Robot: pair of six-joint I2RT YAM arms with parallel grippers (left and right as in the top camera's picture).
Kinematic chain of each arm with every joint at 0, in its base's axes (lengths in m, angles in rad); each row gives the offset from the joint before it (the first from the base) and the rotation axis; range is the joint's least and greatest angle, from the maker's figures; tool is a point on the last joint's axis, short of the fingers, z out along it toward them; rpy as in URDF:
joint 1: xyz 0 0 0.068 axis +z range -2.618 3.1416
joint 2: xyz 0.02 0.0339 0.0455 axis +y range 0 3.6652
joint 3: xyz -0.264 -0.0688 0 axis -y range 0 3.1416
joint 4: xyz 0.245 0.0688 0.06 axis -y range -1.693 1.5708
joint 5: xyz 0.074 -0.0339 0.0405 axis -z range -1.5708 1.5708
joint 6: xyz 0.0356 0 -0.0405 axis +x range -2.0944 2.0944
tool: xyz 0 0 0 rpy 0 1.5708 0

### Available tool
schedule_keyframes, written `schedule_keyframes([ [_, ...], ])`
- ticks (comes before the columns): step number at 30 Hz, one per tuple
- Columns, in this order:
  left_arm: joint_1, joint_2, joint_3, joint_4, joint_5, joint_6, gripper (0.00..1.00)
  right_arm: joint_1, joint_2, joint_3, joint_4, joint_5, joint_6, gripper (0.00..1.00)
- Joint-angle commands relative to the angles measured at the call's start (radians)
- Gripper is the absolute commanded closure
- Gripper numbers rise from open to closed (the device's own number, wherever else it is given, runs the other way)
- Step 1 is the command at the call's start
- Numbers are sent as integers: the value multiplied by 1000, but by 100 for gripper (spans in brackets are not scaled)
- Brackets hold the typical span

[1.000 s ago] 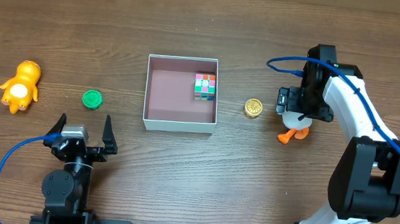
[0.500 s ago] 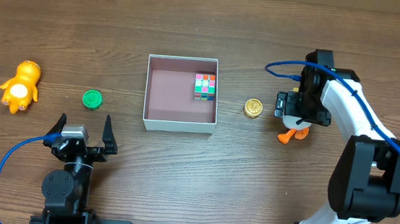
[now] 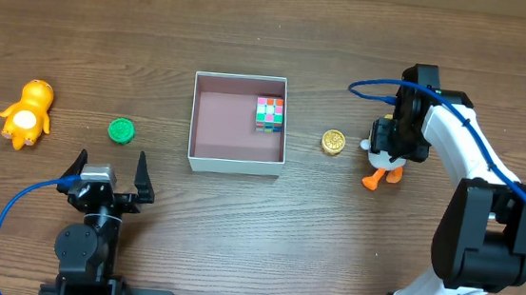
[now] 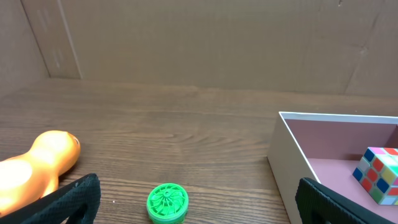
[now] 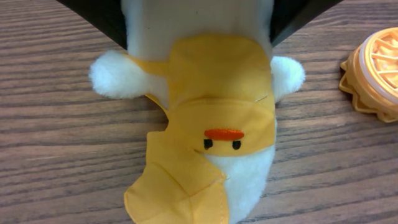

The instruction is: Pack container

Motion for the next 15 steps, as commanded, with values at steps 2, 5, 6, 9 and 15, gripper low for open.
schedule_keyframes([
  [2,4,-10,-3,0,-6,22,0,1,3,32,-26,-5,3,50],
  [5,4,-10,-3,0,-6,22,0,1,3,99,-75,-5,3,56],
  [6,4,-10,-3,0,-6,22,0,1,3,125,-93,-5,3,56],
  [9,4,-10,-3,0,-6,22,0,1,3,209,-151,-5,3,59],
  [15,4,-10,-3,0,-6,22,0,3,3,428,-306,-19,3,61],
])
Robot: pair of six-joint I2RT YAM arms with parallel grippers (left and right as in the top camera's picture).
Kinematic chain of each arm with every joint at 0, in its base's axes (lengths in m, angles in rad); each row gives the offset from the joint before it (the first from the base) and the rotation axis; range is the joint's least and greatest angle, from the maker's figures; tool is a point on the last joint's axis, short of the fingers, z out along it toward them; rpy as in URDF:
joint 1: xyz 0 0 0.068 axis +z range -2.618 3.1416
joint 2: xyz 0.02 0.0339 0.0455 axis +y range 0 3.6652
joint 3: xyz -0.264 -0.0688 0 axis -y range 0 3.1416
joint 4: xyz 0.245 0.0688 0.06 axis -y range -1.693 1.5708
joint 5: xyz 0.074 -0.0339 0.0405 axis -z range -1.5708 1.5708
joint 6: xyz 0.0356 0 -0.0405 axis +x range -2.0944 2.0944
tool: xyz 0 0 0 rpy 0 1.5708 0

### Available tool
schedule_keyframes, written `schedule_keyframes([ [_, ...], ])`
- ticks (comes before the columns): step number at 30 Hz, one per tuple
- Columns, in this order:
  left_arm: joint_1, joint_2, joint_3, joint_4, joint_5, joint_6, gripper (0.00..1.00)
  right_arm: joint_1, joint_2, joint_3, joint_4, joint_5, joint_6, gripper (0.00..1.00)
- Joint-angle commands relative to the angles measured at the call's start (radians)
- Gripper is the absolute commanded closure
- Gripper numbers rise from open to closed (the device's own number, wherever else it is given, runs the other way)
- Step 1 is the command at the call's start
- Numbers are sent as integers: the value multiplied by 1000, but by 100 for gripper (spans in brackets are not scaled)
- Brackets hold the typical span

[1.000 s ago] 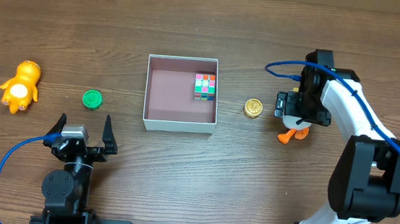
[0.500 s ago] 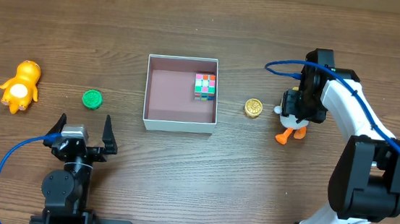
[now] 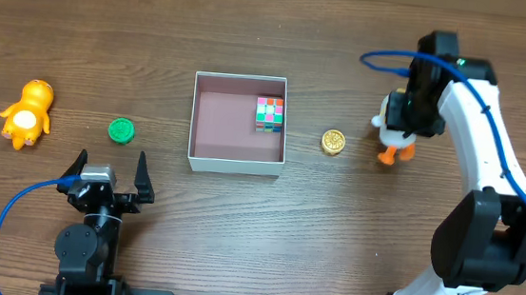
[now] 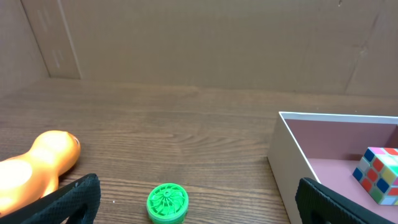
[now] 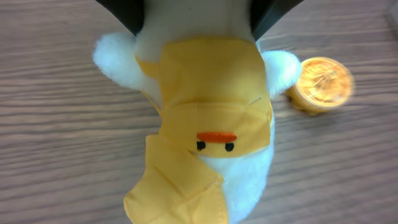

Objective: Pack container
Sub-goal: 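Close the right gripper on the duck plush and lift it left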

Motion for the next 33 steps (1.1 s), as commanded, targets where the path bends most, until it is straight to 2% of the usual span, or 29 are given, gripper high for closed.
schedule_keyframes([
  [1,4,-10,-3,0,-6,22,0,8,-3,164,-76,-58,3,61],
  [7,4,-10,-3,0,-6,22,0,60,-3,357,-213,-250,3,61],
  [13,4,-10,-3,0,-6,22,0,195,-3,476,-284,-278,3,61],
  [24,4,-10,-3,0,-6,22,0,499,-3,480,-206,-280,4,59],
  [33,4,-10,-3,0,-6,22,0,598,-3,413,-111,-238,80,57],
])
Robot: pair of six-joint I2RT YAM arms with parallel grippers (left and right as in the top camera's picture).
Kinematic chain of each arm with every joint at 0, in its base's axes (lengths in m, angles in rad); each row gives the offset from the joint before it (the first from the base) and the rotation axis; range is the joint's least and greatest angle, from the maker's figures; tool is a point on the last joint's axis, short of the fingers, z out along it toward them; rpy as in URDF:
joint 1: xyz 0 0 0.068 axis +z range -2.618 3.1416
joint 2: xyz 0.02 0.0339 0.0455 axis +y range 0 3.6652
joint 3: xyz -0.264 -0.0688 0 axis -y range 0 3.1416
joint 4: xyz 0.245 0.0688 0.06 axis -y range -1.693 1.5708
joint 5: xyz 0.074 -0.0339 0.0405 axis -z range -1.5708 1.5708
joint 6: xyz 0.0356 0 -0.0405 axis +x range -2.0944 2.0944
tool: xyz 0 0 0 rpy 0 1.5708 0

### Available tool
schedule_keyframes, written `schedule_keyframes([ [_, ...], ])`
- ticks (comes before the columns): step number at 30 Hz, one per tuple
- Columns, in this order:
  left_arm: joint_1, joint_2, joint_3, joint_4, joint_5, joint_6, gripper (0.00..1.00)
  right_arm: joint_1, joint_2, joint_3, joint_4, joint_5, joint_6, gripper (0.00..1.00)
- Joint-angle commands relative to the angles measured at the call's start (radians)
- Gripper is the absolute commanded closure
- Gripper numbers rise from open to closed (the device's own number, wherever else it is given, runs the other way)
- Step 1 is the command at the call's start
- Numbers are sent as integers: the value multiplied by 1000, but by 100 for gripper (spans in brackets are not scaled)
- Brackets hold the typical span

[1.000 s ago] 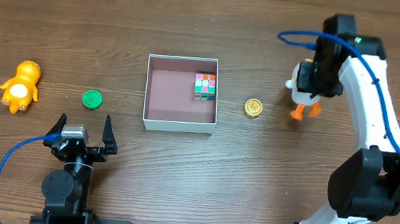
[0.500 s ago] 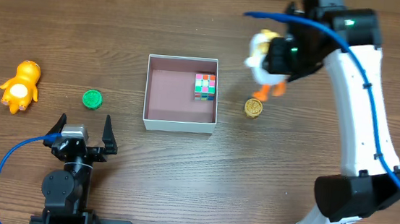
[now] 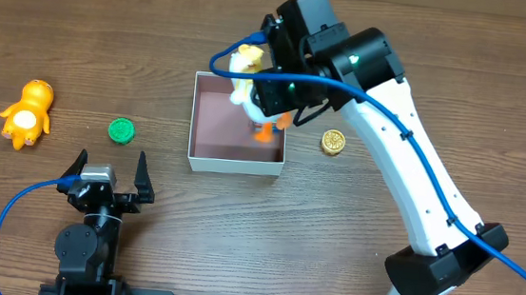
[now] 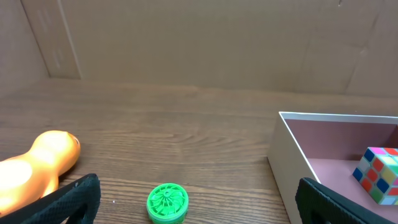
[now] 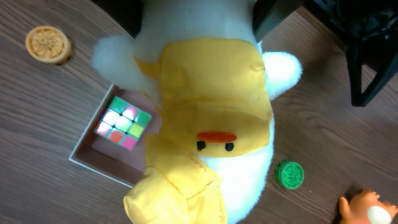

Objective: Pack container
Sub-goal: 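Close the right gripper on the duck plush and lift it left, then lower the duck plush into the pink box beside the cube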

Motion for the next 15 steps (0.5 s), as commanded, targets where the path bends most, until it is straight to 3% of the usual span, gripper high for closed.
schedule_keyframes([
  [1,4,-10,-3,0,-6,22,0,22,-5,-45,22,20,39,57],
  [15,4,-10,-3,0,-6,22,0,68,-5,-162,108,20,39,55],
])
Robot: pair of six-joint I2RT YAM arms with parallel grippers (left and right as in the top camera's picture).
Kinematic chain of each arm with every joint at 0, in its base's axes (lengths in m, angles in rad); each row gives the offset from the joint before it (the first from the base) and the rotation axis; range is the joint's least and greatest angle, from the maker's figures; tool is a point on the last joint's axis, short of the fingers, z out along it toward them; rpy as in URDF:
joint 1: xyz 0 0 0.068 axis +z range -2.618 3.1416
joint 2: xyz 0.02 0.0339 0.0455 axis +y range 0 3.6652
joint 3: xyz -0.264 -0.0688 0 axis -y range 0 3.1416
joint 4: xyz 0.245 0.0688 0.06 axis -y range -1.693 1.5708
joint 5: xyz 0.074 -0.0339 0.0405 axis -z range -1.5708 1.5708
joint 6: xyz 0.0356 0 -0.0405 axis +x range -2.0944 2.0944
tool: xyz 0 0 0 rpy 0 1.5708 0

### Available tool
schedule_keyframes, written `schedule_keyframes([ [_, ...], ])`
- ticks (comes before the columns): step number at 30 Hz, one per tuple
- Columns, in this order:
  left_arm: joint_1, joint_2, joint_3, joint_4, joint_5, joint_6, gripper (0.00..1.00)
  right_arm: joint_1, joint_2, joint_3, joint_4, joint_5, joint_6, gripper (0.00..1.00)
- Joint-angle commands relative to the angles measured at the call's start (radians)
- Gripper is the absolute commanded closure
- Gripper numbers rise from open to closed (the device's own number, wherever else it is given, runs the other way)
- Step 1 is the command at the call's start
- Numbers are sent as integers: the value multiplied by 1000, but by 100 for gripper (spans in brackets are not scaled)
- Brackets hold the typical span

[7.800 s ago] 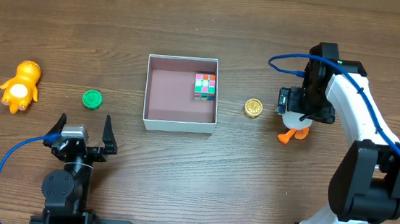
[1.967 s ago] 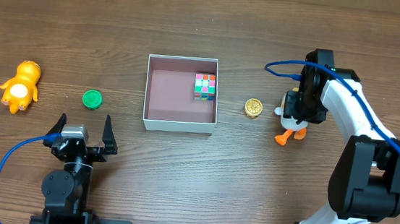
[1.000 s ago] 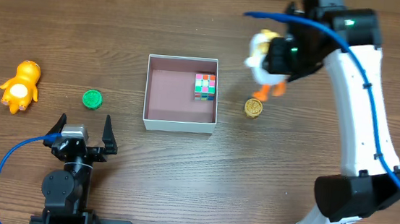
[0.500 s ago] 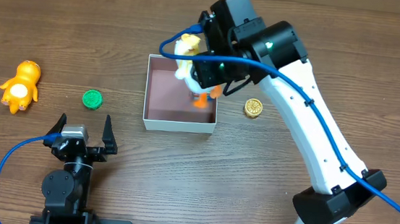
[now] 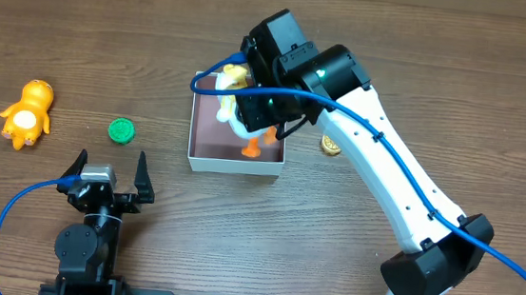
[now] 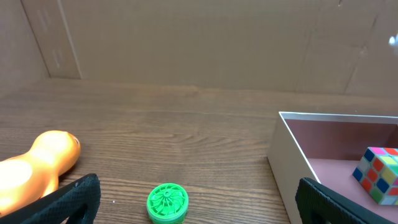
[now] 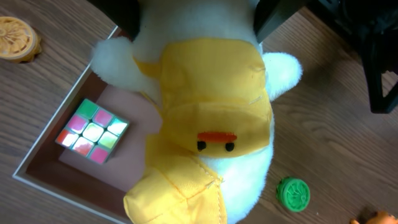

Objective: Pack container
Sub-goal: 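Lower the duck plush into the pink box beside the cube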

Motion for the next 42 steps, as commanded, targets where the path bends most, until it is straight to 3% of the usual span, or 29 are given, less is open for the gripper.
schedule_keyframes([
  [1,4,-10,-3,0,-6,22,0,4,-5,-22,20,5,5,55],
  [18,4,-10,-3,1,-6,22,0,4,-5,-218,106,5,8,50],
  [31,4,-10,-3,1,-6,22,0,4,-5,-229,215,2,27,50],
  [38,4,-10,-3,0,-6,22,0,4,-5,-229,240,11,-123,40],
  [42,4,-10,-3,0,-6,22,0,3,-5,-229,243,51,-136,39],
])
